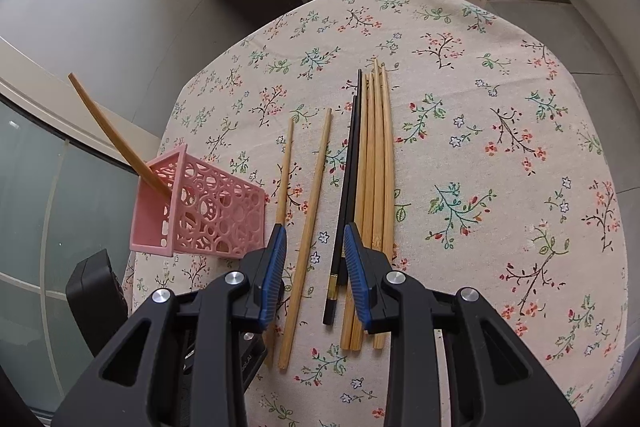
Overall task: Organize utensils
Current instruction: 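Grasp another wooden chopstick from the row with the left tool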
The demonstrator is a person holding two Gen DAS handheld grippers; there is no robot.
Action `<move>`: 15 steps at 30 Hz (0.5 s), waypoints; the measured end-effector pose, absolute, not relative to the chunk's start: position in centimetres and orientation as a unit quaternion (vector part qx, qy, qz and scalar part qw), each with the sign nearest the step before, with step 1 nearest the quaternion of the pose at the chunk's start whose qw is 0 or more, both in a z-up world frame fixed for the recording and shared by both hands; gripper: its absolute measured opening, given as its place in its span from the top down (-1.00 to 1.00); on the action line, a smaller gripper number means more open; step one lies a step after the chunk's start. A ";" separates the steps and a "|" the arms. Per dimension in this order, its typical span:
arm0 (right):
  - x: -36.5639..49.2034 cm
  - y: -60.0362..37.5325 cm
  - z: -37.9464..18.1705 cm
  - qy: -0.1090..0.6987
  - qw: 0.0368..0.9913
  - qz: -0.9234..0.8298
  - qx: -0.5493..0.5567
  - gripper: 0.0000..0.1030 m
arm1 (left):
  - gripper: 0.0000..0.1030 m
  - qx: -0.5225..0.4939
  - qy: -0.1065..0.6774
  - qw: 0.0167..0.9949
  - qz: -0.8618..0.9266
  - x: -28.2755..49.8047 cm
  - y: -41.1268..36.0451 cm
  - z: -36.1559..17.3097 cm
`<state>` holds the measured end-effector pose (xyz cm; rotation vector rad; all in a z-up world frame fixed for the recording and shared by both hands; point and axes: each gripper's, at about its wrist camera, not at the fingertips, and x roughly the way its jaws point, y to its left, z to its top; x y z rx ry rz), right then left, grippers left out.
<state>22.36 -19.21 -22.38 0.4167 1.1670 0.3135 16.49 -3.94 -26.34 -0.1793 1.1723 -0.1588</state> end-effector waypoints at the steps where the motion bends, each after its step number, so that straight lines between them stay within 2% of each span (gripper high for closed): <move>1: 22.5 -18.9 -22.6 0.547 0.800 0.153 0.191 0.47 | 0.87 -0.092 0.557 0.823 -0.069 16.1 -3.7 -26.3; 4: 23.2 -17.7 -23.1 0.557 0.795 0.165 0.175 0.57 | 0.87 -0.095 0.566 0.817 -0.058 14.6 -3.3 -26.0; 15: 25.6 -13.8 -26.8 0.598 0.779 0.150 0.117 0.58 | 0.83 -0.108 0.580 0.805 -0.065 13.8 -2.8 -26.7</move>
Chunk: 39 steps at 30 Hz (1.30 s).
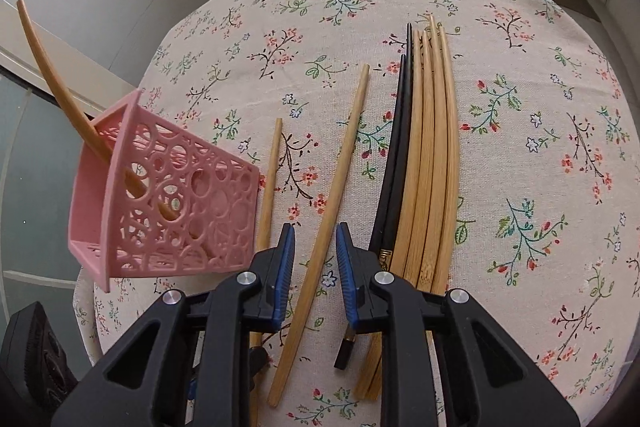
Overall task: Organize utensils
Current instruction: 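Grasp another wooden chopstick from the row with the left tool, then lift the chopstick upright with the left tool and carry it over the basket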
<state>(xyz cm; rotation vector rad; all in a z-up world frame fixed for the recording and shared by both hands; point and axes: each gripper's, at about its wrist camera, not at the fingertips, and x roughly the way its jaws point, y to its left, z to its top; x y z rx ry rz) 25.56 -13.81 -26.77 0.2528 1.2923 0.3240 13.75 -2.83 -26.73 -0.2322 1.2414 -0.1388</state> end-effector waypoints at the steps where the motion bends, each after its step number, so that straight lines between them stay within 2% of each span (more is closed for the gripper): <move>1: 25.7 -13.8 -27.1 0.600 0.778 0.145 0.114 0.60 | 0.83 -0.109 0.578 0.806 -0.065 13.6 -2.2 -26.7; 3: 25.8 -13.8 -27.2 0.594 0.782 0.146 0.116 0.61 | 0.83 -0.104 0.574 0.810 -0.062 13.9 -2.2 -26.7; 5: 25.8 -13.8 -27.3 0.592 0.786 0.142 0.109 0.79 | 0.83 -0.108 0.574 0.809 -0.060 14.6 -2.0 -26.3; 9: 25.8 -13.5 -27.4 0.599 0.783 0.137 0.096 0.86 | 0.83 -0.107 0.574 0.810 -0.058 14.8 -1.8 -26.3; 14: 24.4 -15.7 -24.2 0.571 0.797 0.146 0.135 0.86 | 0.82 -0.089 0.568 0.816 -0.059 15.1 -2.3 -25.6; 22: 23.0 -19.6 -20.1 0.509 0.836 0.138 0.152 0.85 | 0.69 -0.061 0.544 0.835 -0.056 17.4 -4.2 -25.2; 23: 23.0 -19.9 -19.9 0.504 0.838 0.138 0.153 0.85 | 0.70 -0.055 0.541 0.837 -0.055 17.6 -4.4 -25.2; 24: 23.0 -20.1 -19.6 0.500 0.840 0.139 0.156 0.85 | 0.84 -0.047 0.539 0.839 -0.052 17.7 -4.6 -25.1; 25: 23.1 -20.2 -19.4 0.497 0.842 0.142 0.157 0.85 | 0.87 -0.042 0.539 0.840 -0.051 17.6 -4.7 -25.0; 30: 22.7 -20.8 -18.1 0.470 0.855 0.150 0.161 0.85 | 0.88 -0.046 0.536 0.840 -0.071 16.3 -5.3 -24.1; 39: 21.2 -22.7 -14.0 0.364 0.898 0.169 0.179 0.85 | 0.88 -0.061 0.471 0.869 -0.139 12.9 -7.5 -18.7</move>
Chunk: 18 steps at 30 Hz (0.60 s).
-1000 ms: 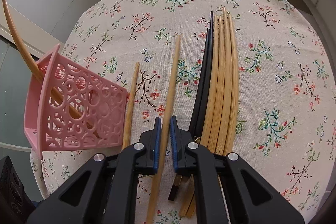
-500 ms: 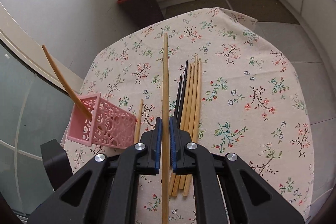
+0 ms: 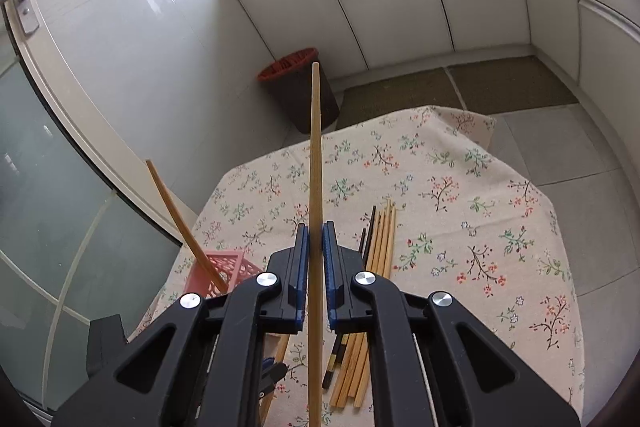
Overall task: Organize utensils
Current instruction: 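Lift the chopstick upright with the left tool and carry it over the basket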
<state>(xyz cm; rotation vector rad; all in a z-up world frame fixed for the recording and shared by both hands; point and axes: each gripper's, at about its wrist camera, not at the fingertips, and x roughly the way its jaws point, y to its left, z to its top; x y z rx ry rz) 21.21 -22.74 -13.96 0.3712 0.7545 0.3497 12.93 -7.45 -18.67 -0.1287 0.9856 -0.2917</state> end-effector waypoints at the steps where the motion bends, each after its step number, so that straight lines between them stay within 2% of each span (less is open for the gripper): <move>1: 21.0 -23.0 -13.5 0.352 0.902 0.169 0.183 0.86 | 0.88 -0.063 0.460 0.873 -0.149 13.0 -6.3 -18.7; 6: 20.1 -24.6 -11.5 0.294 0.916 0.172 0.213 0.85 | 0.88 -0.099 0.399 0.894 -0.179 12.3 -4.7 -14.7; 10: 19.8 -24.7 -10.7 0.270 0.919 0.180 0.222 0.85 | 0.88 -0.138 0.321 0.920 -0.177 12.9 -1.4 -11.4; 18: 19.0 -23.7 -10.0 0.247 0.922 0.198 0.223 0.85 | 0.88 -0.209 0.213 0.943 -0.149 14.8 3.3 -9.5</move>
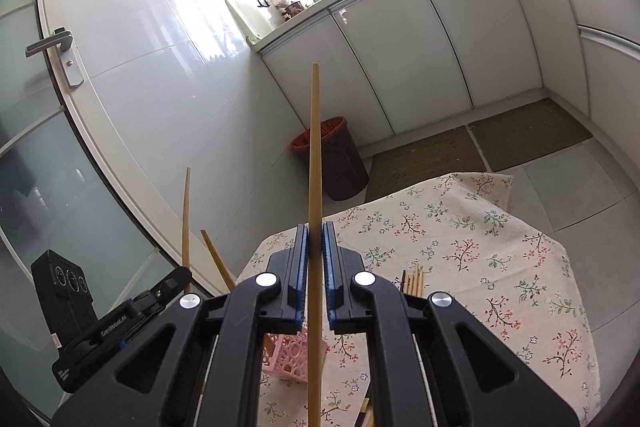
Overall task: Organize utensils
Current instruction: 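Lift the chopstick upright with the left tool and carry it over the basket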
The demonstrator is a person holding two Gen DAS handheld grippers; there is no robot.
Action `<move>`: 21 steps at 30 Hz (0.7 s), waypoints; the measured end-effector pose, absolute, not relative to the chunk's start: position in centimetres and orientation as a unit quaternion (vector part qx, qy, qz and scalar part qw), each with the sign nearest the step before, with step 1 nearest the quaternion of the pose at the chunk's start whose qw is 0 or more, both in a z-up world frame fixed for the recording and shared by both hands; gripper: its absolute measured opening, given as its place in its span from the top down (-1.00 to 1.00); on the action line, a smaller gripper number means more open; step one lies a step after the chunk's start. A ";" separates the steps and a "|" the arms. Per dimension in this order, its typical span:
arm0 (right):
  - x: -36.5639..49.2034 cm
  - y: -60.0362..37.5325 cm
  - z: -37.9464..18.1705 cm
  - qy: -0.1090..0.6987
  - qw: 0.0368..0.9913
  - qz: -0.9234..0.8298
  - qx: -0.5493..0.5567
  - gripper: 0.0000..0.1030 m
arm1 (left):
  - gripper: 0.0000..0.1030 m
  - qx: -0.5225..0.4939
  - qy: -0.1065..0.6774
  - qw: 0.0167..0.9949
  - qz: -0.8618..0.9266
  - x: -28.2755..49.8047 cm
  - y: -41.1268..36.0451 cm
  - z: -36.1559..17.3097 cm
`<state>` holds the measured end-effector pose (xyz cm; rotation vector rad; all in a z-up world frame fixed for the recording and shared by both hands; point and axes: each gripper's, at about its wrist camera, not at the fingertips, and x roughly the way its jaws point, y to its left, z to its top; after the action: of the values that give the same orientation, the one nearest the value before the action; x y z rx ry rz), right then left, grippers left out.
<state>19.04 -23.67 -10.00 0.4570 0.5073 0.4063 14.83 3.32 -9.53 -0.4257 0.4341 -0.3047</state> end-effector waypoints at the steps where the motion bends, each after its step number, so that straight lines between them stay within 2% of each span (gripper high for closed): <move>1: 19.0 -23.4 -9.9 0.245 0.923 0.200 0.220 0.85 | 0.88 -0.205 0.199 0.947 -0.147 14.8 3.6 -9.3; 10: 19.0 -22.1 -10.3 0.243 0.924 0.209 0.209 0.85 | 0.88 -0.185 0.136 0.966 -0.119 15.9 3.3 -11.3; 21: 19.3 -20.6 -10.6 0.245 0.927 0.214 0.189 0.85 | 0.88 -0.148 0.120 0.976 -0.101 15.9 1.7 -13.6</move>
<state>19.29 -20.61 -10.58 0.3885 0.5026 0.4379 15.87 1.74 -13.63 -0.2977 0.2426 -0.2032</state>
